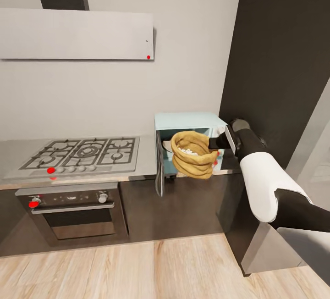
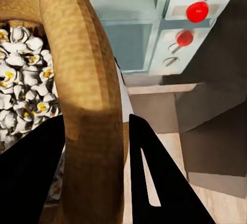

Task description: In the kitchen, take the popcorn bag from the countertop, put it into the microwave, and heat it until the popcorn is cooked so the cooked popcorn ends up inside the bag.

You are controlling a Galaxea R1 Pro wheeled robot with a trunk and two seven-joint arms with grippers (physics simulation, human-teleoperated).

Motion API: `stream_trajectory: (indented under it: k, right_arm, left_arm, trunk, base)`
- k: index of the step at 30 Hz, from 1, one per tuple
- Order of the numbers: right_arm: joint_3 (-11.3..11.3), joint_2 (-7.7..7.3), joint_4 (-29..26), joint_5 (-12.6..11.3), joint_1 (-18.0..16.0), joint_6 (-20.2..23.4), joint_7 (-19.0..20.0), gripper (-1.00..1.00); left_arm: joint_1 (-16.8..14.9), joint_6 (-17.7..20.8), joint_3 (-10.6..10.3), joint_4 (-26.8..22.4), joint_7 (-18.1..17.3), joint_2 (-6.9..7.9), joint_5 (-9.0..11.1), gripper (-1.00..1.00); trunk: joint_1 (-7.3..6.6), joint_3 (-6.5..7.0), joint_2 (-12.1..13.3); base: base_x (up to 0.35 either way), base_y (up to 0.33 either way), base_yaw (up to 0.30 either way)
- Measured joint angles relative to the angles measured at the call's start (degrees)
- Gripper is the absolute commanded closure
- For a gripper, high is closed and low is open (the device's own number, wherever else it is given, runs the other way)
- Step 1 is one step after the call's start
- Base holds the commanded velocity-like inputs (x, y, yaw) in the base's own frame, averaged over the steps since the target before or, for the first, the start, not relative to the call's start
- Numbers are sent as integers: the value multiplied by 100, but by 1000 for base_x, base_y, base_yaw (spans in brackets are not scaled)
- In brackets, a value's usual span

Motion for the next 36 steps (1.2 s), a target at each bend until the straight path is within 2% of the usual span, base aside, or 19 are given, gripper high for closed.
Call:
stream_trajectory:
  k: [10, 21, 36]
  right_arm:
    - [-7, 14, 0, 4, 0, 1, -263, 100]
    - [-31, 54, 74, -3, 0, 0, -278, 100]
    - [-34, 50, 76, -4, 0, 1, -278, 100]
  left_arm:
    - [0, 0, 3, -4, 3, 1, -1, -100]
    - [0, 0, 2, -4, 3, 1, 0, -100]
    - [1, 0, -5, 5, -5, 2, -6, -100]
  trunk:
    - [3, 0, 1]
    - [2, 0, 1]
    - [1, 0, 1]
  base:
    - [133, 0, 0]
    - [21, 0, 0]
    - [186, 0, 0]
